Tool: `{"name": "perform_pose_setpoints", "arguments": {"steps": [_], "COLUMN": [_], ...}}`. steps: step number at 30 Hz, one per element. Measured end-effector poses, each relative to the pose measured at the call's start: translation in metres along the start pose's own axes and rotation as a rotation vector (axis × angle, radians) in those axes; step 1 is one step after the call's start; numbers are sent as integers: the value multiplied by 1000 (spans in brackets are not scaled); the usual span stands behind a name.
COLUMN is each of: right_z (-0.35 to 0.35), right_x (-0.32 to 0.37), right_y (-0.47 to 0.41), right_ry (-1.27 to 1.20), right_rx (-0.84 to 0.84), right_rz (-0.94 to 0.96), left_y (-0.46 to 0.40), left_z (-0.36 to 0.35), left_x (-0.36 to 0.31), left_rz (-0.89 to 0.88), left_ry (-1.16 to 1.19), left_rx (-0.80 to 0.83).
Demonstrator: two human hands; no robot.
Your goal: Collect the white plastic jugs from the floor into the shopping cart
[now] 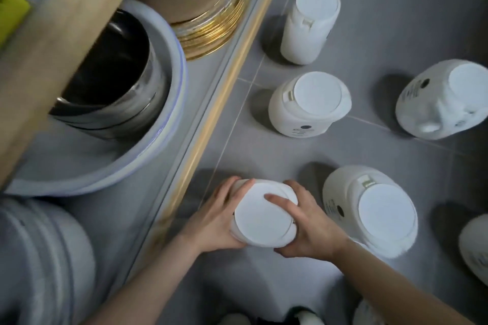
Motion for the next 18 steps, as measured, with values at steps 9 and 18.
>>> {"name": "perform_pose_setpoints", "arguments": {"steps": [9,18], "right_z": [140,288], "right_x": [156,327], "right_y": [91,207], "right_ry": [65,294], "right_rx": [121,148], "right_rz": [-29,73], "left_y": [122,268], "left_z": [148,290], "left_x": [-127,-284], "left_rz": [22,45], "left_ry": [22,25], "left_rx": [-52,-185]}}
Point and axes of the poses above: each hand's wrist, its own y-axis away from the middle knuckle, its own z-axis out of the back of the hand, x = y × z, the point moved 9 cm from there along -y, towards the middle knuckle, and after that the axes turned 10 degrees about x, right-handed, at the moved point
